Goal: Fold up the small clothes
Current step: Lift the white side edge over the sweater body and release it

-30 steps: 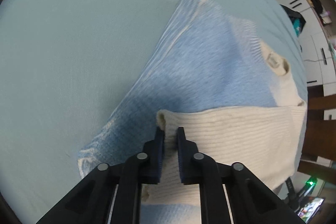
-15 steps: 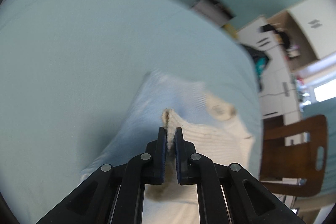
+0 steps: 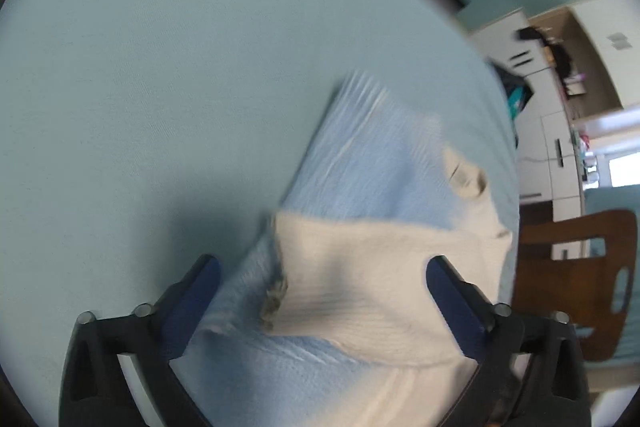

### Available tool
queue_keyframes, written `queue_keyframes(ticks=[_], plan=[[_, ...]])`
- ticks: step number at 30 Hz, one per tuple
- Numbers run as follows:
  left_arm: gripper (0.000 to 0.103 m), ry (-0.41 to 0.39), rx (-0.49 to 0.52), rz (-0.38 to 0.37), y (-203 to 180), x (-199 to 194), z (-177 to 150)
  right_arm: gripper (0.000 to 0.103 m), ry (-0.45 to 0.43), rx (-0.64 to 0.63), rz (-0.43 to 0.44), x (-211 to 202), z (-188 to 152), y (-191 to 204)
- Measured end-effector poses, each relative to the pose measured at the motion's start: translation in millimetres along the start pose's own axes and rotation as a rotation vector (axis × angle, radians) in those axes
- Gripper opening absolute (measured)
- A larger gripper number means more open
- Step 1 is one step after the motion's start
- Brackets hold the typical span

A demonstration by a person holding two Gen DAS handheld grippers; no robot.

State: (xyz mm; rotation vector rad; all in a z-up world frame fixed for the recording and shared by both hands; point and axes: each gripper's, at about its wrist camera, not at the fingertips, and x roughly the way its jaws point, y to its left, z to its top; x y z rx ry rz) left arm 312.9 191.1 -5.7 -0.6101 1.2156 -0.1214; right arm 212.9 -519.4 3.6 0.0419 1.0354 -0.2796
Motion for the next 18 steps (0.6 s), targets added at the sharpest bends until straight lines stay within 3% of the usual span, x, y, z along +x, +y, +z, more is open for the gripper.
queue_keyframes(ticks=[2,4,8,11,14,16,18], plan=[[0.103,-0.010,0.083,-0.012,-19,-21,-8,0.077,-0.019,0.075,0.210,-3,7,0],[0.103,0.018,0.147,0.030,-41,-21,-22,0.077,0.016,0.078,0.320,7,12,12],[0.103,0.157,0.272,0.154,-61,17,-63,0.076,0.049,-0.053,0.271,35,16,52],[0.100,0.228,0.198,0.179,-45,56,-83,0.072,0.075,-0.068,0.304,44,8,67],[0.097,0.210,0.049,0.085,-26,82,-82,0.072,0.039,-0.134,0.300,40,1,77],[0.097,0.166,0.028,0.049,-25,90,-80,0.072,0.000,-0.171,0.297,38,1,82],[0.098,0.143,0.065,0.108,-29,101,-79,0.072,0.000,-0.202,0.299,38,0,89]])
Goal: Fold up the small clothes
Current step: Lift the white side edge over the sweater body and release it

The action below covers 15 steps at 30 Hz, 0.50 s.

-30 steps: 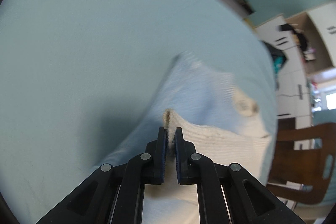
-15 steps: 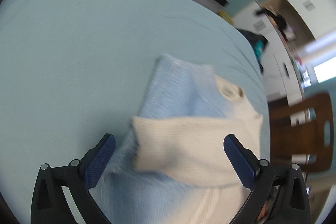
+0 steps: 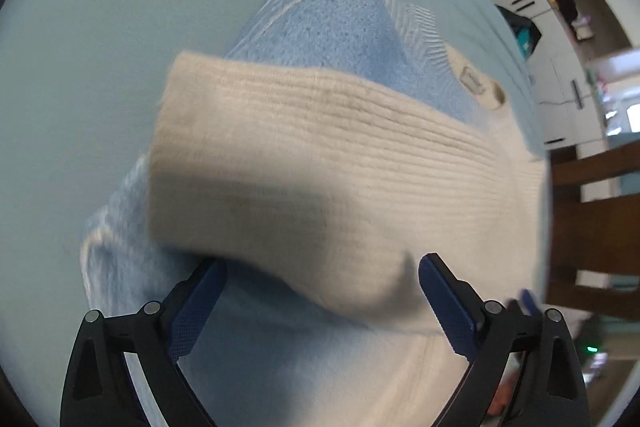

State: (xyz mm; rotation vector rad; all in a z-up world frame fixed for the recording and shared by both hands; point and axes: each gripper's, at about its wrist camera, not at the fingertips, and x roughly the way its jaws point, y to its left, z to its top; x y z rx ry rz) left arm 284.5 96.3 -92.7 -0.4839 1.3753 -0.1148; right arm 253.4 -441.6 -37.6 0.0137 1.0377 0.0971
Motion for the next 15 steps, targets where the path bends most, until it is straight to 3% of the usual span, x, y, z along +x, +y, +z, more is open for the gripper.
queue_keyframes(ticks=[2,4,8,11,15], plan=[[0.098,0.033,0.034,0.124,-4,17,0,0.072,0.047,-0.032,-0.046,10,-3,4],[0.099,0.034,0.056,0.194,-8,25,-3,0.073,0.087,-0.054,-0.070,23,-7,4],[0.103,-0.008,0.134,0.337,-23,36,-8,0.074,0.084,-0.053,-0.078,24,-5,2],[0.103,-0.005,0.121,0.403,-34,31,-9,0.076,0.074,-0.041,-0.077,18,-8,1],[0.103,-0.106,0.216,0.521,-61,9,-31,0.076,0.056,0.003,-0.076,5,-4,-2]])
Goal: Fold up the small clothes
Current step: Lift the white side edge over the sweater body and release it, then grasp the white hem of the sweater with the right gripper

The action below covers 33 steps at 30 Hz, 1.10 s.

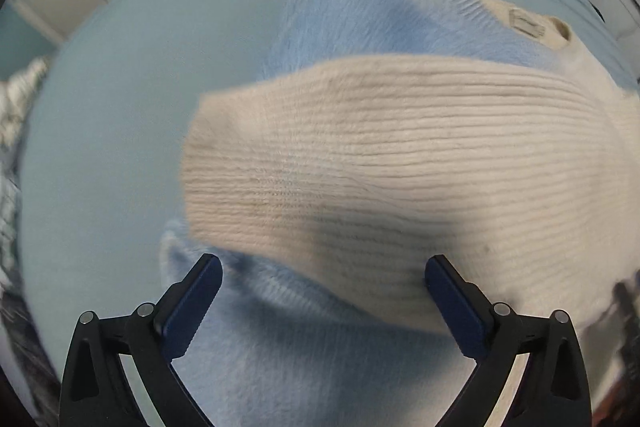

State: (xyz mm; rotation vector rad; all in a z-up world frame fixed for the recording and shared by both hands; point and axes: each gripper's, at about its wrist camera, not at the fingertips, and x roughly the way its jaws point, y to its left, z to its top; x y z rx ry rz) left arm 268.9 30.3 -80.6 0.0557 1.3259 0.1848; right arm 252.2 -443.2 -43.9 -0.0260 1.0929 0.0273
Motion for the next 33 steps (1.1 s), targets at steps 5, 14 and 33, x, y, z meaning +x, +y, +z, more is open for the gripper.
queue_keyframes(ticks=[5,14,33], plan=[[0.103,-0.096,0.120,0.038,-41,-7,-17,0.076,-0.069,-0.015,0.031,-12,4,9],[0.103,-0.107,0.086,0.039,-38,21,-35,0.081,-0.001,-0.063,-0.010,16,-7,17],[0.103,-0.247,0.165,-0.054,19,-125,-86,0.082,-0.061,0.229,0.187,-87,-25,-22]])
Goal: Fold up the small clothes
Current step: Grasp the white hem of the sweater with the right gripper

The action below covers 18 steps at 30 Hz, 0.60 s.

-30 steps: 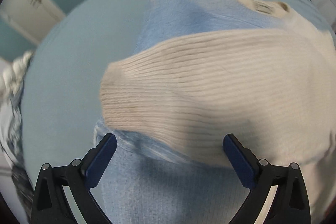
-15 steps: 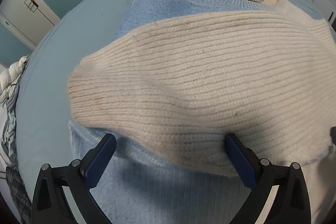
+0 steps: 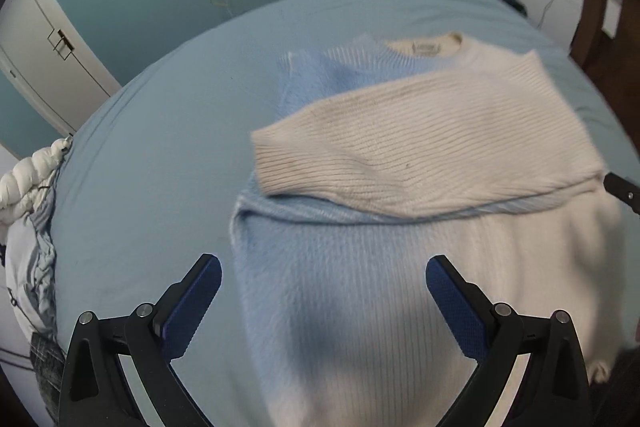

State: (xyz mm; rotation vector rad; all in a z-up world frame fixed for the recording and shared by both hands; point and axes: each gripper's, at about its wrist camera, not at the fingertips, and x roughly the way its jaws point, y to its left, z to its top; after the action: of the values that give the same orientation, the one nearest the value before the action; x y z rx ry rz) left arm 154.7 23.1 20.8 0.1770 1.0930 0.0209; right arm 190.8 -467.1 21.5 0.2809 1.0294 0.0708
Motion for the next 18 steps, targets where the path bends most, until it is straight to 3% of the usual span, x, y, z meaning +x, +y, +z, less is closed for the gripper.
queue_keyframes(ticks=[3,6,8,10,12,15,18], plan=[[0.103,-0.008,-0.016,-0.040,20,-25,-18,0.082,0.031,0.092,0.104,-34,-9,-11],[0.103,0.005,-0.040,-0.062,37,-35,-42,0.083,0.094,0.183,0.136,-68,-19,-28],[0.103,0.008,-0.063,-0.048,46,-32,-56,0.090,0.171,0.254,0.146,-82,-28,-42],[0.103,-0.048,-0.106,0.082,58,-30,-74,0.091,0.238,0.325,0.141,-90,-41,-57],[0.103,-0.016,-0.092,0.200,63,-21,-77,0.091,0.279,0.392,0.153,-93,-54,-70],[0.103,0.041,-0.096,0.157,72,-11,-77,0.091,0.402,0.449,0.182,-84,-72,-76],[0.103,0.117,-0.137,0.020,78,-2,-81,0.091,0.547,0.466,0.234,-63,-83,-68]])
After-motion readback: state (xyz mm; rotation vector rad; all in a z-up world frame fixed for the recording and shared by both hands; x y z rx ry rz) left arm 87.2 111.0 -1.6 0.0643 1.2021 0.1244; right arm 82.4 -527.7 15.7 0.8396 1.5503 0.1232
